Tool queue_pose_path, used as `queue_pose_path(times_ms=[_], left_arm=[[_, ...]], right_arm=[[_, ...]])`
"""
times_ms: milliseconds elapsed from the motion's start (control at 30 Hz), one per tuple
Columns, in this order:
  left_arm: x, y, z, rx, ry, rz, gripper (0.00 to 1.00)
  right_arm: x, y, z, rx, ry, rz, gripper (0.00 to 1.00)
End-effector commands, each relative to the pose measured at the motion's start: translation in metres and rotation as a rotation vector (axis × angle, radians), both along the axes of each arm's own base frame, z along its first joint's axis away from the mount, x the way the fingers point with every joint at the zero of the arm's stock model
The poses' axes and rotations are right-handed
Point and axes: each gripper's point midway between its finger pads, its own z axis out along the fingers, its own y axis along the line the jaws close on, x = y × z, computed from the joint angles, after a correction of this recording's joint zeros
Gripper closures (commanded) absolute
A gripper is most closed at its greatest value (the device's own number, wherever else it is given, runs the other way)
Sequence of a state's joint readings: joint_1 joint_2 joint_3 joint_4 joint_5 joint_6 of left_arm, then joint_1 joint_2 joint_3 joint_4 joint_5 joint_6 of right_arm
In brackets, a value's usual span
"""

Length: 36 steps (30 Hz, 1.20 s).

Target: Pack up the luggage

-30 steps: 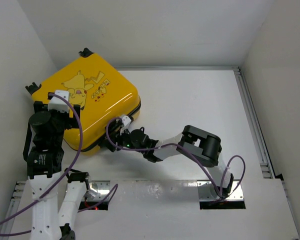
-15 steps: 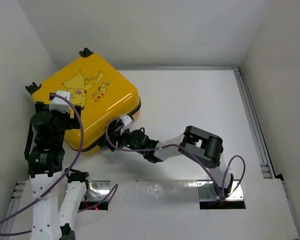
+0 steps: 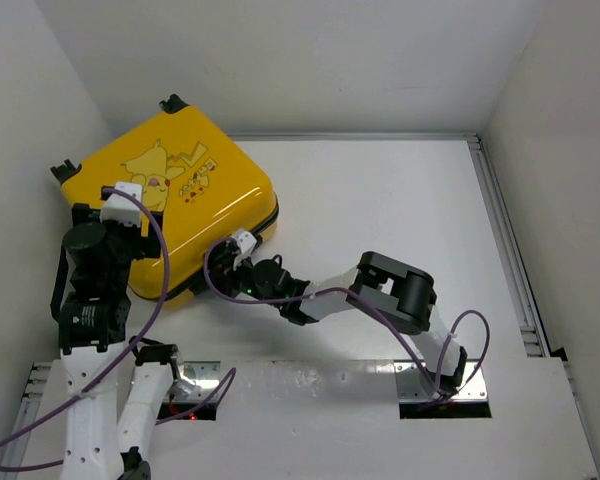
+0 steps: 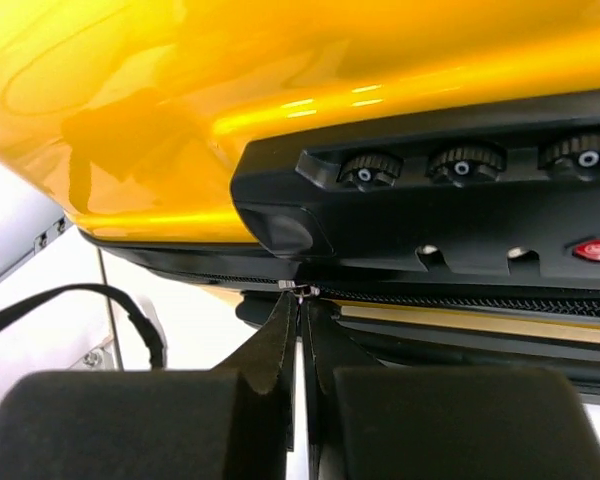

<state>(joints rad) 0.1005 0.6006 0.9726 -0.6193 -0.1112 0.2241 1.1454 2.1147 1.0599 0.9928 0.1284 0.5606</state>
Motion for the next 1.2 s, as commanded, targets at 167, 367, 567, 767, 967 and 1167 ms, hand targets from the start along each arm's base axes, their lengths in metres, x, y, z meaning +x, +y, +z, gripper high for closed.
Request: queue_pose_path(times_ms=[167, 367, 567, 767, 967, 1167], left_arm=[[0.003, 0.005, -0.004, -0.006, -0.013, 0.027, 0.01], [0.006, 0.004, -0.019, -0.003, 0.028, 0.014, 0.01], [0.002, -0.035, -0.035, 0.041, 0.084, -0.257, 0.01], [-0.02, -0.085, -0.044, 0.123, 0.093, -0.608, 0.02], [-0.026, -0.116, -0.071, 0.104, 0.209, -0.866, 0.1], [-0.016, -0.133, -0.101, 0.069, 0.319, -0.972, 0.16]], right_arm=[[0.017, -0.028, 0.034, 0.044, -0.115, -0.061, 1.0], [0.042, -0.054, 0.016, -0.05, -0.13, -0.133, 1.0], [0.074, -0.084, 0.007, -0.121, -0.161, -0.204, 1.0], [0.106, -0.129, 0.001, -0.178, -0.175, -0.273, 1.0], [0.114, -0.145, -0.001, -0.203, -0.184, -0.281, 1.0], [0.115, -0.121, 0.008, -0.141, -0.165, -0.235, 1.0]])
